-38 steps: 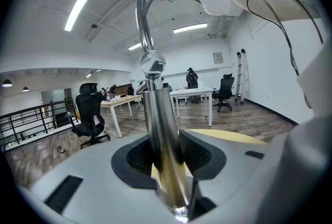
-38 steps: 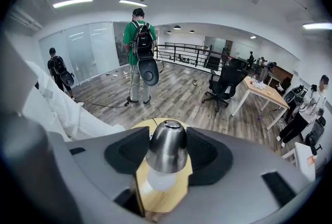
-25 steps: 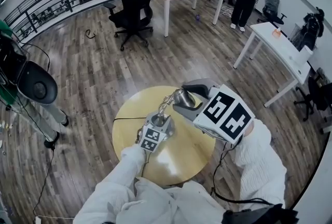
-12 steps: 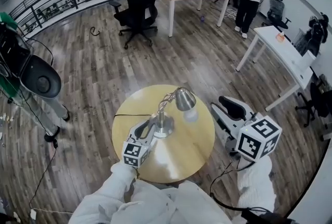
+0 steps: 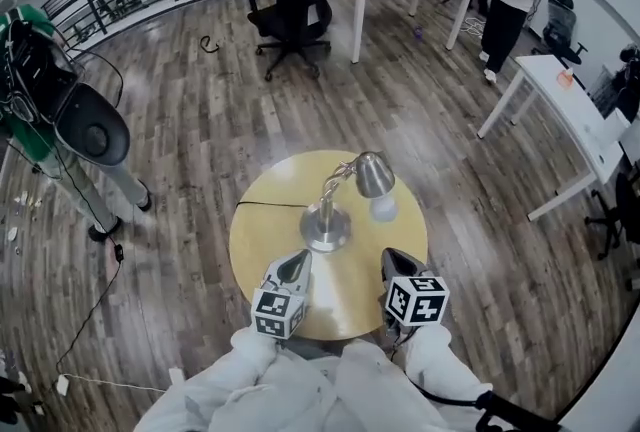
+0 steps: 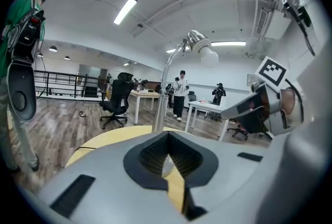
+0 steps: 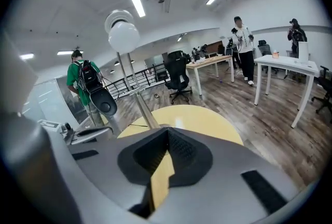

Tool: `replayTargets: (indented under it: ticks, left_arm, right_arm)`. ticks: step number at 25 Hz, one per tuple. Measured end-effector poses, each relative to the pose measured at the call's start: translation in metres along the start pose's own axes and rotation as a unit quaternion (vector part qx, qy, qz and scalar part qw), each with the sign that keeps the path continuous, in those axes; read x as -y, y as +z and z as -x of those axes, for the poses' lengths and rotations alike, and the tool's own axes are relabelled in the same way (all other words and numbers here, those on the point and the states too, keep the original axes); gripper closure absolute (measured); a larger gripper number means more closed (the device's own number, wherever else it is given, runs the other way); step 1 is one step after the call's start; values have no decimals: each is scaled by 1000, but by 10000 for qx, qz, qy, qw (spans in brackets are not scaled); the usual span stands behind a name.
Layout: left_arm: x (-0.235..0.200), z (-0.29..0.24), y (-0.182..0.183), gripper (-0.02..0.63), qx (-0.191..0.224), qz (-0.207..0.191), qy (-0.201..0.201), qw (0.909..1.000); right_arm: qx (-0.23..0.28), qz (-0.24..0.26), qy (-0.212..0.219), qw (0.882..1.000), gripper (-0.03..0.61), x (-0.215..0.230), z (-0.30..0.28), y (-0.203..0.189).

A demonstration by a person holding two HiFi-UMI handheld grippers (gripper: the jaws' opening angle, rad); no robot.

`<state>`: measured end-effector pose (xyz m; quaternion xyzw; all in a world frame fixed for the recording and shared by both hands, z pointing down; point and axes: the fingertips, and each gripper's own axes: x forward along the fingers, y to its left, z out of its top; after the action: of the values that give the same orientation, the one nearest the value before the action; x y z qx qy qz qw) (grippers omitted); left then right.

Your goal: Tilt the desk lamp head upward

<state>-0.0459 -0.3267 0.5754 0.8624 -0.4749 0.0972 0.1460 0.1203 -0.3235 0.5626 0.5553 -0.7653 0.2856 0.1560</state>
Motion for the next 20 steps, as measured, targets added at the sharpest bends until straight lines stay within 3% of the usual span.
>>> replayTargets:
  ticks: [4, 9, 20]
  left_arm:
    - [6, 10, 6, 614, 56, 21, 54, 10000]
    - [15, 29, 22, 614, 208, 442, 146, 9987]
    - [47, 103, 25, 614, 342, 266, 146, 9990]
  right_arm:
    - [231, 326, 37, 9992, 566, -9, -2, 11]
    - [421, 475, 60, 9980, 566, -11, 4, 18]
    - [613, 449, 90, 9971, 566, -67, 51, -25]
